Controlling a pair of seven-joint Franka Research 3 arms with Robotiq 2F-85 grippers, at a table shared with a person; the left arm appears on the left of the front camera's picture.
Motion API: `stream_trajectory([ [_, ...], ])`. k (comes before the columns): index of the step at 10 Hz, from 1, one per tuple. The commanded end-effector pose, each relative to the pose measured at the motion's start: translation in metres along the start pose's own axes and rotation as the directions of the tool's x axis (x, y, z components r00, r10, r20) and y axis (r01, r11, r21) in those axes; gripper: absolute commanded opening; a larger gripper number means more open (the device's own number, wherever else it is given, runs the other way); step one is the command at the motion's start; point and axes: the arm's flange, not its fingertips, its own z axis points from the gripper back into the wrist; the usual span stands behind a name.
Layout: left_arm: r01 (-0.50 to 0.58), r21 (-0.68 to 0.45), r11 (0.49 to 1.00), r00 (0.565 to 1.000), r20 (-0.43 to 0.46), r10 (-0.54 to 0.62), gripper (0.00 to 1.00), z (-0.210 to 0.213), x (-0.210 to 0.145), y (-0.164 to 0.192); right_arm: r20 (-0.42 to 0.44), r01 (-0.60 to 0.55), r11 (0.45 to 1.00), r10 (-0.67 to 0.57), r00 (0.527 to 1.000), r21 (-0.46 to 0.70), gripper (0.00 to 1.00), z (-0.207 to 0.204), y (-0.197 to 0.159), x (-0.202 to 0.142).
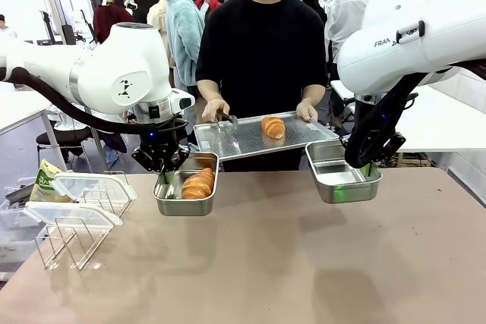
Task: Place the bread in airtight containers.
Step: Once an object is inside an Airtight Container , place the container in the center of the table.
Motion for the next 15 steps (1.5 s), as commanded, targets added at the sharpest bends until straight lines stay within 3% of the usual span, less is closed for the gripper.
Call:
stream_trajectory([
  [1, 0.0, 0.002, 1.0, 1.0, 0.006, 0.0, 0.0, 0.0022, 0.0001, 0.0007, 0.004, 0.0, 1.0, 0.0, 1.0, -0.002, 0.0, 0.0012, -0.0006, -0.003],
  [15, 0.0, 0.0, 1.0, 1.0, 0.0, 0.0, 0.0, 0.0, 0.0, 0.0, 0.004, 0.0, 1.0, 0.0, 1.0, -0.002, 0.0, 0.0012, -0.0006, -0.003],
])
